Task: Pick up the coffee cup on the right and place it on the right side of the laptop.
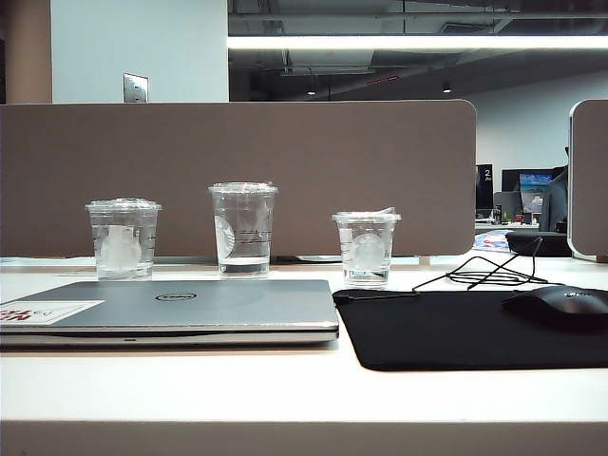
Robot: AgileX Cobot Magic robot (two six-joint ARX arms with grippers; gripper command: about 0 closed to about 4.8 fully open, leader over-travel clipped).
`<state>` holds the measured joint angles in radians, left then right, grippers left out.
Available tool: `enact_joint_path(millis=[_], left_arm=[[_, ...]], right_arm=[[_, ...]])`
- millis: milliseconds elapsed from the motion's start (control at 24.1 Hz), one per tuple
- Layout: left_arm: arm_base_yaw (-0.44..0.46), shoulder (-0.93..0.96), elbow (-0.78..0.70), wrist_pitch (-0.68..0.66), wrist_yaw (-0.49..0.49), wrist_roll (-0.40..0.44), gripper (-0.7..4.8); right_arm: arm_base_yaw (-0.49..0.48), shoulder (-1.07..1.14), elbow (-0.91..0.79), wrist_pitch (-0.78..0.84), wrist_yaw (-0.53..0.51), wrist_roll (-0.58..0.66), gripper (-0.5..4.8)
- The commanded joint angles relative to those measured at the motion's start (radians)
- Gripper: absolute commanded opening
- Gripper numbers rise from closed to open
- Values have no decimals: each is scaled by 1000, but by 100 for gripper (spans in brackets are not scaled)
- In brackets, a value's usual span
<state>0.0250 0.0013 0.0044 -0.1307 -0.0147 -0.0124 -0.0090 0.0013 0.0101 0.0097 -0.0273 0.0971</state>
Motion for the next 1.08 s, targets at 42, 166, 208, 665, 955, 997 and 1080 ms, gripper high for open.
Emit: enact_joint_path(millis=[42,166,208,665,955,997,1080], left_arm=[[1,0,3,12,0,4,-5],[1,0,3,12,0,4,-5],[1,0,3,12,0,4,-5],[-28,0,3,12,0,4,-5],[-264,0,3,12,0,4,-5],[-302,0,3,12,0,4,-5],[-356,0,3,12,0,4,-5]], right_arm=[[0,-2,5,24,2,0,0],[0,-2,5,24,2,0,0],[0,-2,5,23,2,0,0],[0,-2,5,23,2,0,0],[3,-2,5,23,-4,140,0],[3,-2,5,23,-18,175,0],[3,-2,5,23,-53,216,0]])
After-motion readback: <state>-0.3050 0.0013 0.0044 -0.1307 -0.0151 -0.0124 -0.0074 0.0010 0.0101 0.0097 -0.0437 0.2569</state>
